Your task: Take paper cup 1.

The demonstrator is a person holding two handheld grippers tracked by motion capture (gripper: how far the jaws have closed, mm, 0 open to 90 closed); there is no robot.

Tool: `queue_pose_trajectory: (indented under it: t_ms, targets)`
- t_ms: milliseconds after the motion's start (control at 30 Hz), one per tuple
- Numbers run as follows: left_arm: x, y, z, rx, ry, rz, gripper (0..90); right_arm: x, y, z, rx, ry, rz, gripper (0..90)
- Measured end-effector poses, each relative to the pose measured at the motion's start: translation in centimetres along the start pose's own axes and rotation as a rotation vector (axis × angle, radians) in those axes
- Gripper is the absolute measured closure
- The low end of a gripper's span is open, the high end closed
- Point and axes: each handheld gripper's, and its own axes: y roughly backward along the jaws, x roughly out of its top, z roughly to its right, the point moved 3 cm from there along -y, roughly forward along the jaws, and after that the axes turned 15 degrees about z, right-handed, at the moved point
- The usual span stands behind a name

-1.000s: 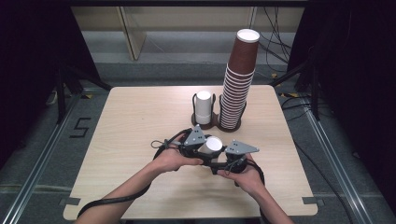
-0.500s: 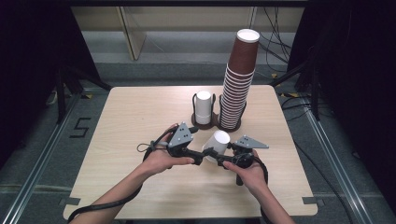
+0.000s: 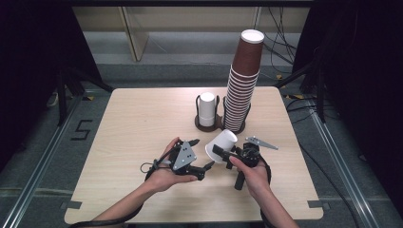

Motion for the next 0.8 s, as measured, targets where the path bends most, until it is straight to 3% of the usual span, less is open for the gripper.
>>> queue_pose_trajectory:
  t_ms: [33, 67, 100, 200, 633, 800]
  targets:
    - [-0.2, -0.1, 0.2, -0.011, 0.026, -0.001, 13.2, -0.1, 0.0, -0.1, -0.002, -0.022, -0.008, 29.2]
    - [-0.3, -0.2, 0.1, -0.006, 0.019, -0.004, 13.2, -0.1, -0.1, -0.1, -0.007, -0.032, -0.005, 29.2]
    - [-0.5, -0.3, 0.1, -0.016, 0.008, -0.008, 13.2, -0.2, -0.1, -0.3, -0.008, -0.076, -0.014, 29.2]
    - [-1.0, -0.6, 0.1, -0.027, 0.022, -0.022, 12.5, -0.2, -0.1, -0.5, 0.016, -0.089, -0.014, 29.2]
    - [-1.6, -2.1, 0.4, -0.032, 0.065, -0.023, 9.9, -0.6, -0.3, -0.8, 0.01, -0.116, -0.024, 29.2]
    - [-1.7, -2.7, 0.6, -0.037, 0.06, -0.034, 9.8, -0.8, -0.3, -0.9, 0.013, -0.119, -0.027, 29.2]
